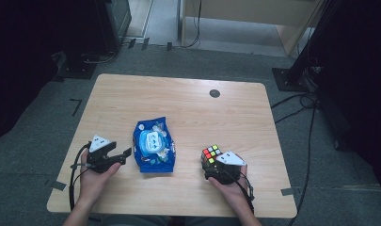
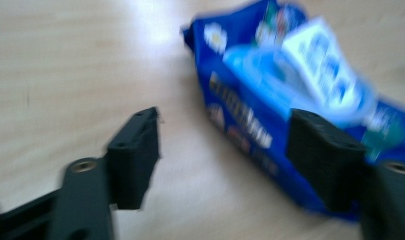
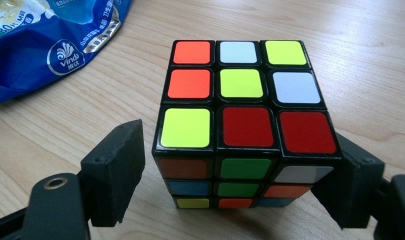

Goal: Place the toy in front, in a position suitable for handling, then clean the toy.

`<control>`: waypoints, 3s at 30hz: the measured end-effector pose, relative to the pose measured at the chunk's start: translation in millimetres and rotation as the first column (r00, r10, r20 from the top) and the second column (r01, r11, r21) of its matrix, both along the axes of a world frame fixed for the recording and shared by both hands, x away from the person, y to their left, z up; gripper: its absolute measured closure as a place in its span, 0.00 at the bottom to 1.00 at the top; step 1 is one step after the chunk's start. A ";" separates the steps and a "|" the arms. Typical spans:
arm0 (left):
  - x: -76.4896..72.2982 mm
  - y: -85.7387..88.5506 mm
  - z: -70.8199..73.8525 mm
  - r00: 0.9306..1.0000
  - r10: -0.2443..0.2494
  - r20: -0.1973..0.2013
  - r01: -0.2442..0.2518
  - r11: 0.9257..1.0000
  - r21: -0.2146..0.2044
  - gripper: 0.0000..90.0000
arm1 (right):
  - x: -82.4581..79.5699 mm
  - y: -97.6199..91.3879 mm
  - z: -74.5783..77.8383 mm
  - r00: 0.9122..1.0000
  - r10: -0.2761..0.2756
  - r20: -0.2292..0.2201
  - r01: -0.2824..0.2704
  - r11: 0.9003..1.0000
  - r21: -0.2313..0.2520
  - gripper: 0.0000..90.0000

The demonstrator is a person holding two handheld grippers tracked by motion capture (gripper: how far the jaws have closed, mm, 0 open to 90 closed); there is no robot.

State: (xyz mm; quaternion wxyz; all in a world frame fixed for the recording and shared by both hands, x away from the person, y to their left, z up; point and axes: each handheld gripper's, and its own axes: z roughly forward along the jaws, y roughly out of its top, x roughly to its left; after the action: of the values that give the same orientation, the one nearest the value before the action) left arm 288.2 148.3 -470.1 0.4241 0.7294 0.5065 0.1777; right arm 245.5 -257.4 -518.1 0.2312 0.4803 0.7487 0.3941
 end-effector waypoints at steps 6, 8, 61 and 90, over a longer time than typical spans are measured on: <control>23.6 -21.5 5.2 0.999 -0.026 0.025 0.026 1.000 0.004 0.51 | -1.4 -0.2 -0.6 1.000 -0.008 0.007 0.008 1.000 0.006 0.25; 27.3 -25.2 4.2 0.999 -0.027 0.024 0.027 1.000 0.012 0.58 | -1.5 -0.8 -0.6 1.000 -0.011 0.007 0.011 1.000 0.013 0.25; 37.2 -52.2 -9.5 0.975 -0.223 -0.027 0.221 0.974 -0.040 0.88 | -1.5 0.9 -1.9 1.000 -0.020 0.006 0.020 1.000 0.011 0.28; 50.9 -57.4 -4.0 0.988 -0.150 -0.040 0.144 0.982 -0.124 0.44 | -1.6 1.1 -2.1 1.000 -0.016 0.012 0.016 1.000 0.007 0.28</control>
State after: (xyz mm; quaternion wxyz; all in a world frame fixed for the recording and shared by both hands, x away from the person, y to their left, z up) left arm 339.1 90.8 -474.1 0.4668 0.7421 0.4713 0.0967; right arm 243.9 -256.3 -520.2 0.2372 0.4848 0.7419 0.3979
